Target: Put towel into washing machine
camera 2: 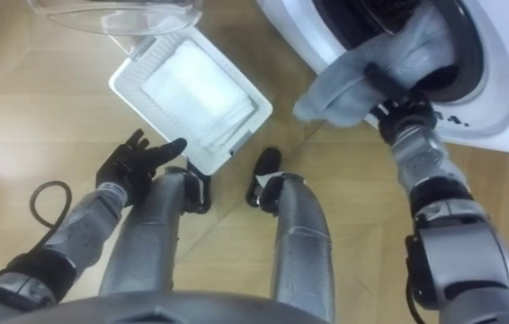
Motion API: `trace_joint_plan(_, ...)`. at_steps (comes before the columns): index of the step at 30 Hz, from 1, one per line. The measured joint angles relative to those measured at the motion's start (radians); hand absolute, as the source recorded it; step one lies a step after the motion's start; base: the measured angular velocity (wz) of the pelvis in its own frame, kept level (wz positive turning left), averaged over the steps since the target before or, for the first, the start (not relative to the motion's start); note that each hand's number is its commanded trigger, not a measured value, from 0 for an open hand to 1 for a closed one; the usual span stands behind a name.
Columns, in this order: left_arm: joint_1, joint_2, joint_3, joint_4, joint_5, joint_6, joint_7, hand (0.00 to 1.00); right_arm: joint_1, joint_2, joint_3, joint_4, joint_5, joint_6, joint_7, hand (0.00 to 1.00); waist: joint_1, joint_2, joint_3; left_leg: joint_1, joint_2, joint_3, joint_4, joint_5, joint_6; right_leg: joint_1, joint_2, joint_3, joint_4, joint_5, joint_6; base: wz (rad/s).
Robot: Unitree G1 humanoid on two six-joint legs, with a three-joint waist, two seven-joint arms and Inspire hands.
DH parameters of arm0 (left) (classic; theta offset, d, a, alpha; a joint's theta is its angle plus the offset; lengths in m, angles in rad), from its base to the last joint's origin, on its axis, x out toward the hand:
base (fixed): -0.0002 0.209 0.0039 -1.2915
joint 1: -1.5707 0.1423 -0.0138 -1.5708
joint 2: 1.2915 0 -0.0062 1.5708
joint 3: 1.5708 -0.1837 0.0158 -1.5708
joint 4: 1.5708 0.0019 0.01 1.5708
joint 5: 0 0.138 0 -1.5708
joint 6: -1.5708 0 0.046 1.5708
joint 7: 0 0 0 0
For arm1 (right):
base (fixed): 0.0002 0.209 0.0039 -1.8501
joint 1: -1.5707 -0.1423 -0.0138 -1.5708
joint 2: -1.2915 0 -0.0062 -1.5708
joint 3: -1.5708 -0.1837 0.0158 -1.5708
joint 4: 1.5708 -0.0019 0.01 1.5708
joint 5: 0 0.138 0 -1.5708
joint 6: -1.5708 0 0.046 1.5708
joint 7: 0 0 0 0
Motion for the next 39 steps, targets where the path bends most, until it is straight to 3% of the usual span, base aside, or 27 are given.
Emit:
trace_joint_plan(7,0.008,0.014,0.004,-0.013,0.003,0.009,0.018,0.0,-0.026,-0.025,-0.001,0.0,0.136,0.056,0.011,1.0,-0.002,-0.012,-0.0032,0.002,-0.004,0.014,0.011,0.001,0.015,-0.007,-0.017,0.002,0.027,-0.001,0.002,0.04)
trace_joint_plan(12,0.038,0.02,0.039,-0.052,0.008,0.006,0.034,0.0,-0.051,-0.034,-0.018,-0.008,0.181,0.09,0.012,1.0,-0.007,-0.04,-0.0039,0.003,-0.005,0.034,0.016,0.002,0.018,-0.022,-0.02,0.022,0.05,-0.001,0.002,-0.03)
trace_joint_plan(13,0.051,0.023,0.046,-0.062,0.009,0.003,0.038,0.0,-0.065,-0.035,-0.032,-0.011,0.204,0.11,0.003,0.0,-0.017,-0.042,-0.0045,0.003,-0.005,0.037,0.016,0.003,0.02,-0.023,-0.021,0.025,0.052,-0.001,0.002,0.0)
trace_joint_plan(17,0.106,0.033,0.082,-0.109,0.026,-0.001,0.064,0.0,-0.142,-0.039,-0.037,-0.004,0.248,0.151,-0.041,0.0,-0.052,-0.045,-0.0051,0.003,-0.006,0.042,0.018,0.006,0.025,-0.023,-0.026,0.024,0.055,-0.001,0.004,0.05)
trace_joint_plan(21,0.126,0.032,0.103,-0.12,0.065,-0.006,0.094,0.0,-0.18,-0.04,-0.062,0.002,0.291,0.155,-0.067,0.0,-0.069,-0.044,-0.0051,0.001,-0.006,0.048,0.032,0.002,0.033,-0.022,-0.034,0.021,0.07,-0.008,0.012,0.09)
trace_joint_plan(24,0.137,0.016,0.132,-0.123,0.123,-0.006,0.128,0.0,-0.222,-0.04,-0.13,-0.002,0.293,0.161,-0.13,0.0,-0.089,-0.044,-0.0053,-0.001,-0.005,0.057,0.039,-0.002,0.042,-0.02,-0.042,0.016,0.076,-0.01,0.017,0.07)
trace_joint_plan(30,0.139,-0.011,0.139,-0.121,0.163,-0.018,0.164,0.0,-0.257,-0.04,-0.237,0.049,0.322,0.161,-0.241,0.0,-0.09,-0.038,-0.0049,-0.012,-0.009,0.067,0.076,-0.017,0.066,-0.021,-0.064,-0.004,0.115,-0.03,0.034,0.13)
trace_joint_plan(33,0.139,-0.03,0.14,-0.12,0.183,-0.018,0.173,0.0,-0.258,-0.04,-0.284,0.049,0.322,0.15,-0.282,0.0,-0.09,-0.026,-0.0049,-0.011,-0.021,0.07,0.089,-0.024,0.077,-0.022,-0.081,-0.001,0.139,-0.041,0.048,0.12)
trace_joint_plan(39,0.136,-0.057,0.157,-0.102,0.186,-0.018,0.159,0.0,-0.255,-0.041,-0.316,0.047,0.322,0.084,-0.345,0.0,-0.074,0.002,-0.0133,0.002,-0.025,0.087,0.1,-0.032,0.092,-0.015,-0.094,0.014,0.159,-0.051,0.061,0.03)
